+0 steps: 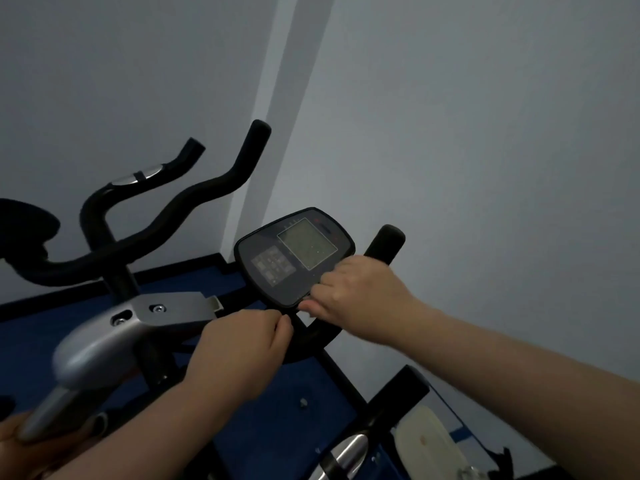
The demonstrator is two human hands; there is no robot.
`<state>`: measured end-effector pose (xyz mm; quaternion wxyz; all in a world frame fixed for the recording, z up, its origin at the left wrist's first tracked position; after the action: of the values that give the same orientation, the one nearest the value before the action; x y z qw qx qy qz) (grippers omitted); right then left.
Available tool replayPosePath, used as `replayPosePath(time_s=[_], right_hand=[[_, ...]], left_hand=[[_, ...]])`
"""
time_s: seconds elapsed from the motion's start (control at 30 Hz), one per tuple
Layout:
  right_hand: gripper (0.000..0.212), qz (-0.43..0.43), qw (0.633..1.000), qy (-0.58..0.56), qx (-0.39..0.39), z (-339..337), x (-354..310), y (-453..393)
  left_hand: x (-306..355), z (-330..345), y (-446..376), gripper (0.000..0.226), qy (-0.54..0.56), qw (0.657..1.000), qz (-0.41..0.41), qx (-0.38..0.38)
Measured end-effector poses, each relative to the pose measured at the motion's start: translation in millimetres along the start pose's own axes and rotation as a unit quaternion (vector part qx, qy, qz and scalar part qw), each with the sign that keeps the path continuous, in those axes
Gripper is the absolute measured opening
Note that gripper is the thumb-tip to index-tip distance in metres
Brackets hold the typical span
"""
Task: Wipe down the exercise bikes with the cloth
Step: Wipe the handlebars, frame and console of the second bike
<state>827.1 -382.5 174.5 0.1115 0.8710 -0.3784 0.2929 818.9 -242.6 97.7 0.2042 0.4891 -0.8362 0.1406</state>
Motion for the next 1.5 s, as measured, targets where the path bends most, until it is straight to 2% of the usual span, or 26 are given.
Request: replayPosePath(time_s=[0.07,0.17,0.27,0.37,0.47,0.53,0.6,0.67,0.7,0.8,0.87,0.93,1.0,1.07,1.13,1.2,1.27,1.4,1.47,1.5], right_hand=[[0.031,-0.017,0.999,0.026,-0.039,-8,18,-5],[0.04,0.025,0.991,0.059,-0.119,-7,8,-11],[0.042,0.061,0.986,0.077,-0.138,-2,-13,-16],[0.036,0.14,0.975,0.032,-0.17,-4,-14,-19],[0.02,0.198,0.967,-0.058,-0.15,-3,-39,-19],[0.029,0.266,0.946,-0.134,-0.129,-3,-56,-20],[0.042,0.355,0.908,-0.199,-0.098,-3,-73,-24],[0.05,0.433,0.87,-0.234,-0.038,-7,-92,-28],[0.052,0.438,0.865,-0.244,-0.016,-9,-97,-29],[0.047,0.354,0.885,-0.303,-0.023,-16,-86,-16],[0.042,0.292,0.909,-0.295,-0.04,-15,-77,-5],[0.035,0.331,0.907,-0.262,0.001,-12,-91,-3],[0.029,0.413,0.875,-0.247,0.062,-13,-121,-16],[0.024,0.42,0.865,-0.26,0.092,-18,-144,-34],[0.019,0.358,0.88,-0.286,0.124,-20,-154,-38],[0.026,0.28,0.899,-0.315,0.121,-20,-160,-37],[0.031,0.172,0.926,-0.319,0.104,-21,-172,-34],[0.033,-0.01,0.944,-0.328,0.038,-26,-158,-23],[0.034,-0.024,0.961,-0.276,0.022,-25,-133,-15],[0.034,0.025,0.963,-0.268,0.032,-24,-122,-13]], left_hand=[[-2,0,-2,0.035,0.02,1.0,-0.022,0.003],[-2,-2,-6,0.038,0.013,0.999,-0.051,-0.001],[-6,-2,-1,0.035,0.004,1.0,-0.017,0.003],[-12,-6,10,0.019,-0.023,0.999,0.012,-0.028],[-23,-11,24,0.026,0.033,0.996,0.026,-0.08],[-32,-10,39,0.028,0.067,0.992,0.024,-0.1],[-40,-9,59,0.049,0.076,0.991,0.029,-0.106],[-50,-14,80,0.058,0.086,0.993,0.033,-0.073],[-55,-16,90,0.057,0.088,0.994,0.03,-0.054],[-70,-15,120,0.054,0.082,0.997,0.002,-0.006],[-76,-14,135,0.048,0.129,0.991,-0.027,0.025],[-79,-12,142,0.039,0.197,0.977,-0.054,0.067],[-82,-8,144,0.031,0.256,0.959,-0.08,0.097],[-87,-5,144,0.027,0.317,0.935,-0.101,0.12],[-90,-1,144,0.027,0.366,0.914,-0.109,0.134],[-92,1,144,0.028,0.393,0.901,-0.109,0.148],[-92,2,144,0.029,0.396,0.898,-0.106,0.161],[-97,6,149,0.03,0.413,0.885,-0.137,0.164],[-97,9,152,0.029,0.428,0.876,-0.151,0.16],[-97,10,153,0.03,0.431,0.874,-0.156,0.158]])
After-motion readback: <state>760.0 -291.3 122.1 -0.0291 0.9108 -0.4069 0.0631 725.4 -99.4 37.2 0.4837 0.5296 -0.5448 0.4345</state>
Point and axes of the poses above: each hand's wrist, its own y-axis away from the middle knuckle, its own z-axis out of the palm, x = y × z, the point moved 3 cm from there along -y, towards the middle knuckle, and after that the axes turned 12 degrees about -x, right-handed, at the moved point
